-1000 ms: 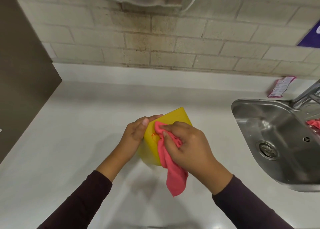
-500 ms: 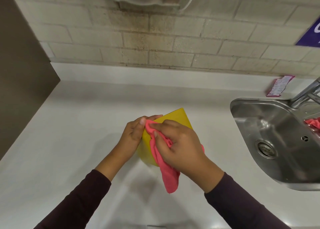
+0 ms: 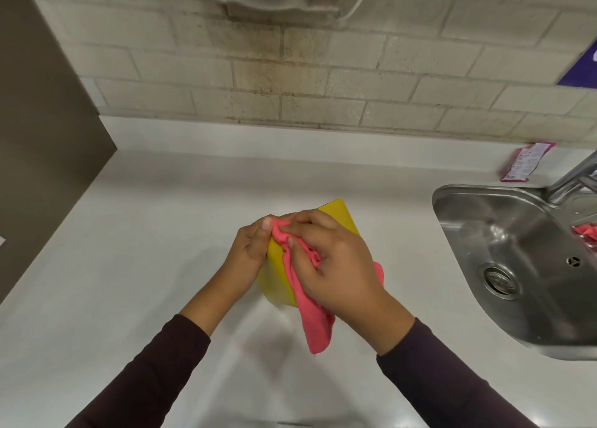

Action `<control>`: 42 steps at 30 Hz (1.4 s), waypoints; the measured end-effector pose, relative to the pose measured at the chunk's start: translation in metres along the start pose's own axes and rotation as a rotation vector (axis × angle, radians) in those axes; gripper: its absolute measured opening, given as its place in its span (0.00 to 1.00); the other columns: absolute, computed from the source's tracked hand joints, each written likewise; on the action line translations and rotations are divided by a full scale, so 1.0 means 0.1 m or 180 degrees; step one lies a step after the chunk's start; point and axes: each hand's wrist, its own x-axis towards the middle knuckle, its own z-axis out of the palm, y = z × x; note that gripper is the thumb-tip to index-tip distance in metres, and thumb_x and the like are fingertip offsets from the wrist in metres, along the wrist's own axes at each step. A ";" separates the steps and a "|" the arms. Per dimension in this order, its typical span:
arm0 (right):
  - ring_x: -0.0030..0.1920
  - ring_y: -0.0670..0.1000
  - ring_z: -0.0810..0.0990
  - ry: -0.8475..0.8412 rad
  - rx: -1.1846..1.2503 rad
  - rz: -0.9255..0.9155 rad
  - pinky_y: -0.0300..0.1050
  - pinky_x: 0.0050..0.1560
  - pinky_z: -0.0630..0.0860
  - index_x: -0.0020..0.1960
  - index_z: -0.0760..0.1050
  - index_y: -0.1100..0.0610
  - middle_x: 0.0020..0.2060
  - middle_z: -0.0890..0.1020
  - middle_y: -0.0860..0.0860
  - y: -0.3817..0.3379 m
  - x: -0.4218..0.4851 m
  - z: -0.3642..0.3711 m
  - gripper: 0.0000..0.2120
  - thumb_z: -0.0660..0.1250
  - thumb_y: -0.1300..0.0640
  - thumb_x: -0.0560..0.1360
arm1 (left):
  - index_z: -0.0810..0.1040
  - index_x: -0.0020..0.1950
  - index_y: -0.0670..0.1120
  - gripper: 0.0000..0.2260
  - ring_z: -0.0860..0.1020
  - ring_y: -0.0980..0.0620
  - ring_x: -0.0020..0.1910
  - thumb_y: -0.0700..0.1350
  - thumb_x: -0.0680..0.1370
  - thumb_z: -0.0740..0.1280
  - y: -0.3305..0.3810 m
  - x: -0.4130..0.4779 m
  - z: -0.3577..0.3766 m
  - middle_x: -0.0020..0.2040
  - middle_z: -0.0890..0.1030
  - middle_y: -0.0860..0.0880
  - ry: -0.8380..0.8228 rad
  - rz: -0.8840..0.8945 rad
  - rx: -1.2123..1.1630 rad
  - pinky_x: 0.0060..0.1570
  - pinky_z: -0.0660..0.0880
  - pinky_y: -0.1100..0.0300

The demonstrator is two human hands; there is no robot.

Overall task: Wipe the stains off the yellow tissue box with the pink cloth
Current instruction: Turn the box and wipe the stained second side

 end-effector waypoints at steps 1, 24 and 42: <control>0.49 0.43 0.78 -0.0102 0.0001 -0.0074 0.39 0.45 0.76 0.53 0.81 0.55 0.50 0.81 0.48 -0.01 -0.01 -0.01 0.10 0.65 0.61 0.73 | 0.81 0.46 0.58 0.21 0.79 0.63 0.48 0.66 0.73 0.52 0.00 0.01 -0.02 0.44 0.83 0.60 -0.0036 0.0004 0.0002 0.47 0.71 0.74; 0.41 0.49 0.78 -0.0988 -0.0290 -0.0542 0.42 0.36 0.73 0.54 0.81 0.54 0.46 0.80 0.49 0.00 0.06 -0.15 0.13 0.63 0.63 0.73 | 0.79 0.58 0.53 0.22 0.78 0.58 0.57 0.60 0.77 0.51 0.00 0.07 -0.07 0.54 0.83 0.55 -0.0215 -0.0040 -0.0114 0.51 0.71 0.72; 0.45 0.42 0.78 -0.2283 -0.0379 -0.0407 0.44 0.43 0.75 0.47 0.83 0.51 0.45 0.82 0.42 0.11 -0.05 -0.62 0.15 0.61 0.63 0.70 | 0.80 0.54 0.62 0.22 0.77 0.59 0.58 0.69 0.72 0.53 -0.04 0.14 -0.04 0.55 0.82 0.60 -0.0253 0.0059 0.0168 0.53 0.71 0.73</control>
